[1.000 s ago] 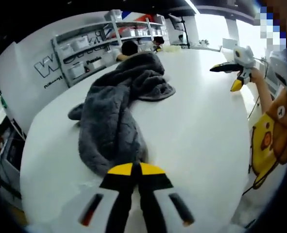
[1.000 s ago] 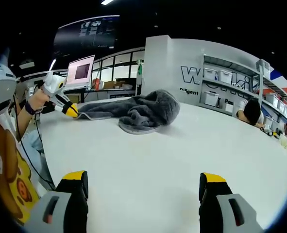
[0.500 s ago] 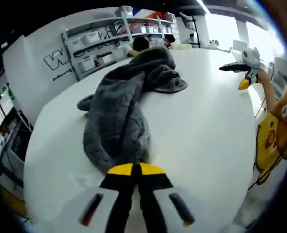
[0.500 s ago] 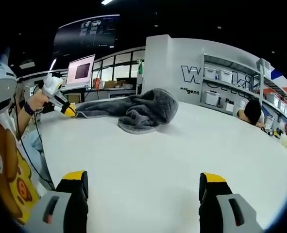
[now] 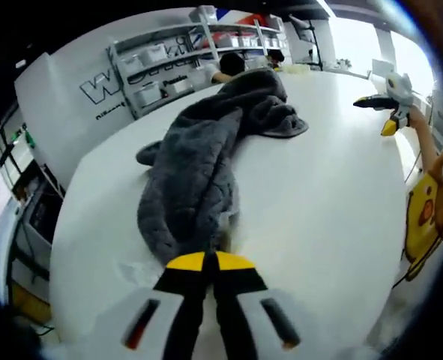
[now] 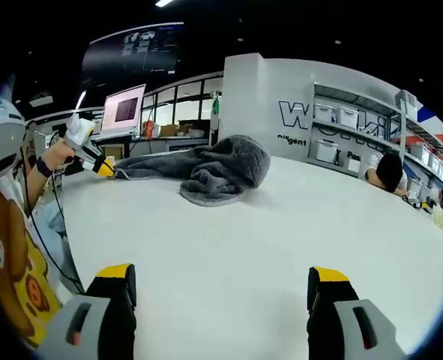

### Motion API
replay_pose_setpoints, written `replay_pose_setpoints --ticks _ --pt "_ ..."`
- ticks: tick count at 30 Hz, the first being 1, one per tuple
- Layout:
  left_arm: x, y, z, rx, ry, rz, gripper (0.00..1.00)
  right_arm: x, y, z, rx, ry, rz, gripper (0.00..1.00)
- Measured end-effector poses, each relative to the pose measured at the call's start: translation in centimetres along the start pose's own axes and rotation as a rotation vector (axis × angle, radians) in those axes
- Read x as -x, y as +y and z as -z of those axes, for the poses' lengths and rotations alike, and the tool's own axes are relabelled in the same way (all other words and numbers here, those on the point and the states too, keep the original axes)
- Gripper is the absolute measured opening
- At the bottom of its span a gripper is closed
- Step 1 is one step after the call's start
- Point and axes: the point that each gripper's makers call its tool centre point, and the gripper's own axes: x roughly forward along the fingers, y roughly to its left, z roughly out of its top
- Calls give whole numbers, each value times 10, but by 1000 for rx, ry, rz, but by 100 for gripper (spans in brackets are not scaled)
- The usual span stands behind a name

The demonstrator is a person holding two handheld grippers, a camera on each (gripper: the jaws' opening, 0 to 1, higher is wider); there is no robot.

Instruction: Fold the towel on the table until its edges align and the towel forms a compact rectangular stack.

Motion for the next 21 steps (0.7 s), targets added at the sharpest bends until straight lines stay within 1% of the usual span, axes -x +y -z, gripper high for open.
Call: replay_pose_setpoints --ticks 3,8,13,21 --pt "0 2 2 -2 9 -7 4 1 0 0 1 0 3 99" --pt "-1 0 3 1 7 -1 4 0 0 0 1 2 4 99" --pt "0 0 1 15 -5 2 5 0 2 -1 6 3 -2 99" --pt "-1 -2 0 16 -9 10 5 -1 3 -2 8 3 -4 99"
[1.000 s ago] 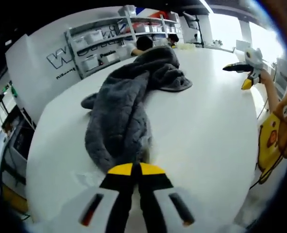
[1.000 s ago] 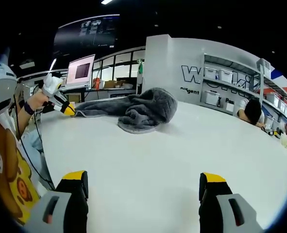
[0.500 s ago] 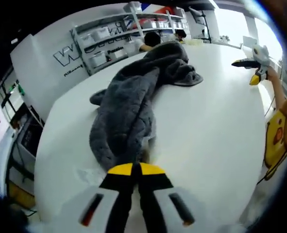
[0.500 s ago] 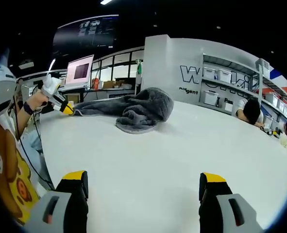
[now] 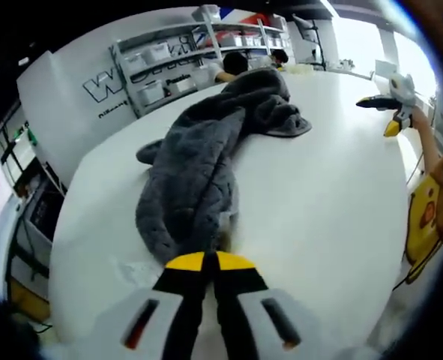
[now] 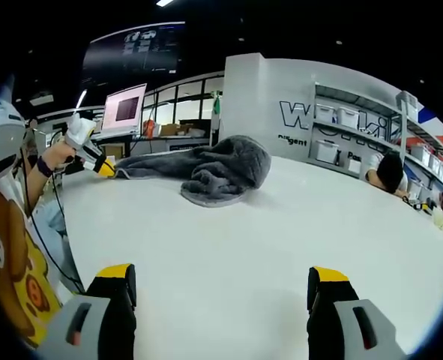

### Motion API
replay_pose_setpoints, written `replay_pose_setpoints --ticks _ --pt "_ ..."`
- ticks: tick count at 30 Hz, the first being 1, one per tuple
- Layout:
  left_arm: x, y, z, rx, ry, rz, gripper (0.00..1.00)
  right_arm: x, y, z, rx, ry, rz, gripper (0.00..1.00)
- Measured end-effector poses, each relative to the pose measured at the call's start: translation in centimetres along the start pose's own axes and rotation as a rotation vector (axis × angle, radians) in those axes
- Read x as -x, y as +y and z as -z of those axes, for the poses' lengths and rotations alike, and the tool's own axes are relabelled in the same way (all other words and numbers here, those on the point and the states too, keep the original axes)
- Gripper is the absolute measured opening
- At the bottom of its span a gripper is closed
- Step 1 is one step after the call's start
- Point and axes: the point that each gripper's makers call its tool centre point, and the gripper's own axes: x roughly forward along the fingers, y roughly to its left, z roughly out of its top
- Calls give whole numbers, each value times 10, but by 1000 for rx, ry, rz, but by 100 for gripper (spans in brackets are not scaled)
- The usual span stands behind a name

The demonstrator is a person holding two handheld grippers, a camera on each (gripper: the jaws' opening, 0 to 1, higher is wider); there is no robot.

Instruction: Fold the towel on the table until its edges align and the towel forms a compact rectangular stack.

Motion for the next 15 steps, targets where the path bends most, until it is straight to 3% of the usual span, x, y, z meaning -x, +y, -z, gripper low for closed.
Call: replay_pose_setpoints --ticks 15 --pt "6 1 -3 7 -17 -6 8 -1 1 1 -1 0 -6 99"
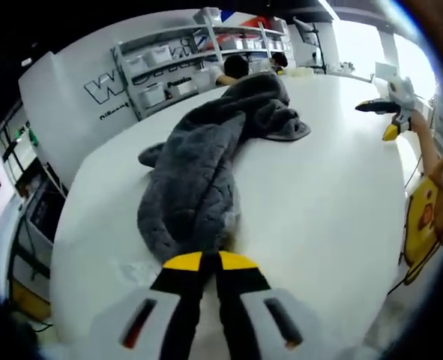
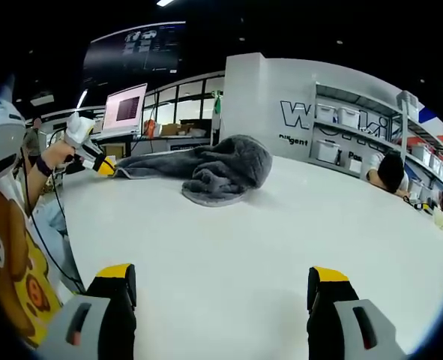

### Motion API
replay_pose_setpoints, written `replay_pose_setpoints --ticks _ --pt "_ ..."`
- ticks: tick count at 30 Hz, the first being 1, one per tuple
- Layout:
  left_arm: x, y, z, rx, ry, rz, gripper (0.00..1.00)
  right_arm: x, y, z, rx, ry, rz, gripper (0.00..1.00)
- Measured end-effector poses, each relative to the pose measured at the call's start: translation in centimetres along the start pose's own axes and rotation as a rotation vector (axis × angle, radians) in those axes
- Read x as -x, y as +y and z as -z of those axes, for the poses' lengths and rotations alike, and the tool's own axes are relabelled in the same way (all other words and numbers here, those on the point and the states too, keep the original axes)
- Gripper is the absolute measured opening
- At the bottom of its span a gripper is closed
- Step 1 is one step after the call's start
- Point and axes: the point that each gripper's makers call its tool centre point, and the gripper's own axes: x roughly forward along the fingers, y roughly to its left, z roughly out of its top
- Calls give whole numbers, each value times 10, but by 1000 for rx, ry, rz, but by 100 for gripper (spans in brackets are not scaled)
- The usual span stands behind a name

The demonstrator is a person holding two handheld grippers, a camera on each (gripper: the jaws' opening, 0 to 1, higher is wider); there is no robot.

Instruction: Fold the towel on the table until its edges align and the towel forms a compact rectangular stack.

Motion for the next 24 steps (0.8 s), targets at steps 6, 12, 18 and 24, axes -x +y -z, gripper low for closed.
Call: replay_pose_setpoints --ticks 6,12,18,24 --pt "6 0 -3 -2 -8 -9 9 1 -2 1 -3 -1 2 99" --pt "11 1 -7 -8 -19 -19 9 0 -1 1 -1 -2 -3 99" --pt "13 3 -4 -8 -12 -27 9 0 -1 0 0 -4 -5 99" --pt "18 2 -7 -9 -26 -37 11 -1 0 0 2 -2 -9 99"
